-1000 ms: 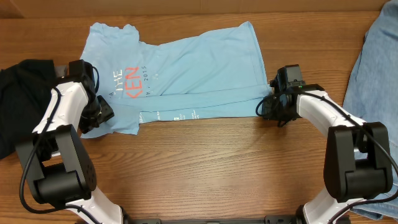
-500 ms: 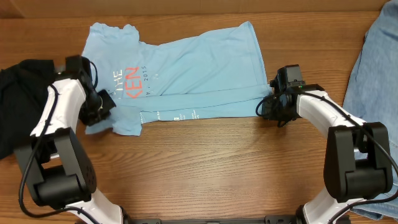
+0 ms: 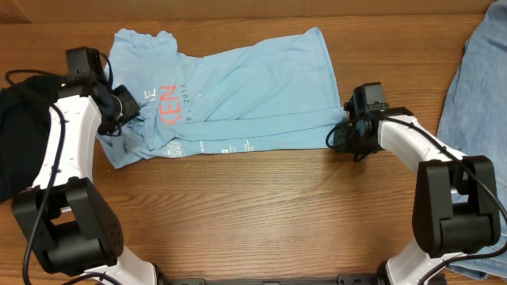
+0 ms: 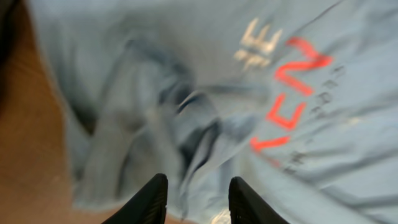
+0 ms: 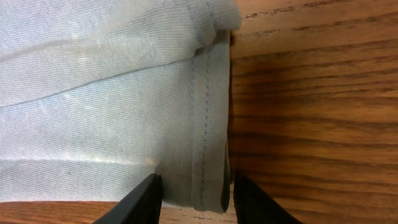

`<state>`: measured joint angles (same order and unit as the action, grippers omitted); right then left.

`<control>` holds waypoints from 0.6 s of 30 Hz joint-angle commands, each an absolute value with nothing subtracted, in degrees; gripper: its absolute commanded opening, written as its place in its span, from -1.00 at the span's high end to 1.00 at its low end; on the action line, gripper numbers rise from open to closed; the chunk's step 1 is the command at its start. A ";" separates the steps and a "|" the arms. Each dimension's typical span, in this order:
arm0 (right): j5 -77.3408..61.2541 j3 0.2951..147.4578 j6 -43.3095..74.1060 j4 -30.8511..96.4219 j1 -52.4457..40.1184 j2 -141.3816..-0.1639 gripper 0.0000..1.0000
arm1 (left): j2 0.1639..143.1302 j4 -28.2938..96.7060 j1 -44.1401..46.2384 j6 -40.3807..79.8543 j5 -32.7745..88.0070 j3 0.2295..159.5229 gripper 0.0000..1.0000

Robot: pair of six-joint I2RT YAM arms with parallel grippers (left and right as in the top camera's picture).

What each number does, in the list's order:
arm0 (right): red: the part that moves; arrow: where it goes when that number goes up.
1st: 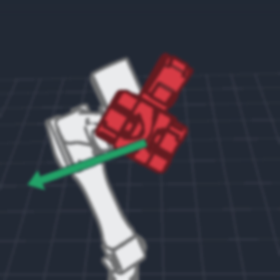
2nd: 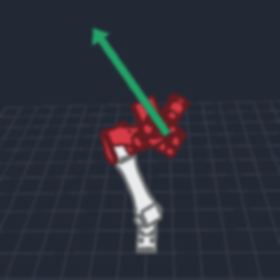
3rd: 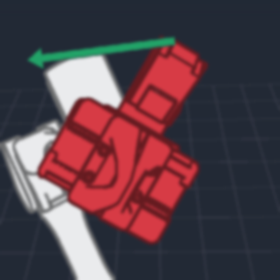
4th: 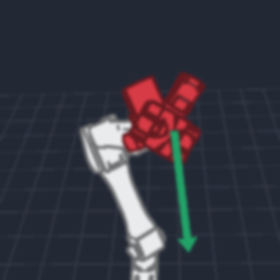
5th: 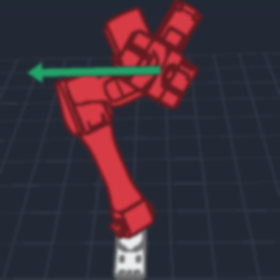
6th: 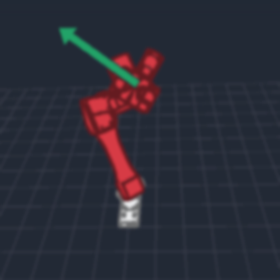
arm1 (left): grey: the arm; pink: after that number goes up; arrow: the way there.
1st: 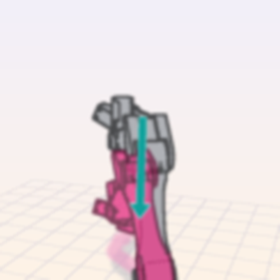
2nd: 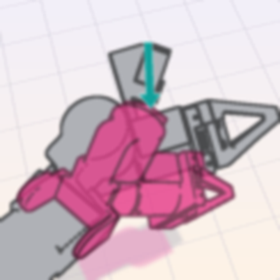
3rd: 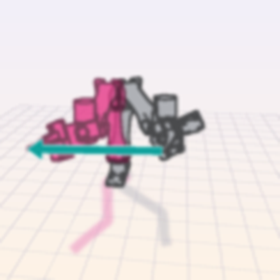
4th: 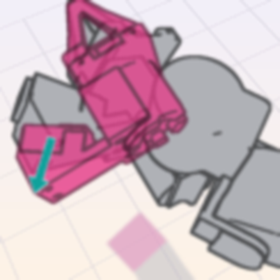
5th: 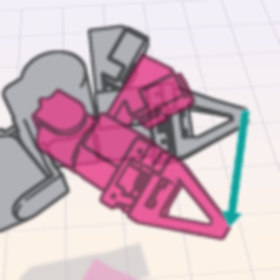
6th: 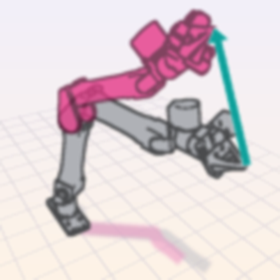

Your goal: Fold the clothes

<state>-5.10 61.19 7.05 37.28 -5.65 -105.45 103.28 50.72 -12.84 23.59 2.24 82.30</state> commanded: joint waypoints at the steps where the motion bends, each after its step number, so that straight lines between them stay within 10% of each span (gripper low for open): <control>1: -5.23 58.33 7.25 38.61 -5.50 -107.53 0.17 | 103.66 55.35 -14.02 23.16 -4.95 83.09 0.28; 18: -4.16 80.53 4.01 45.08 -5.45 -109.49 0.24 | 103.77 59.96 -12.03 23.11 -5.96 81.78 0.35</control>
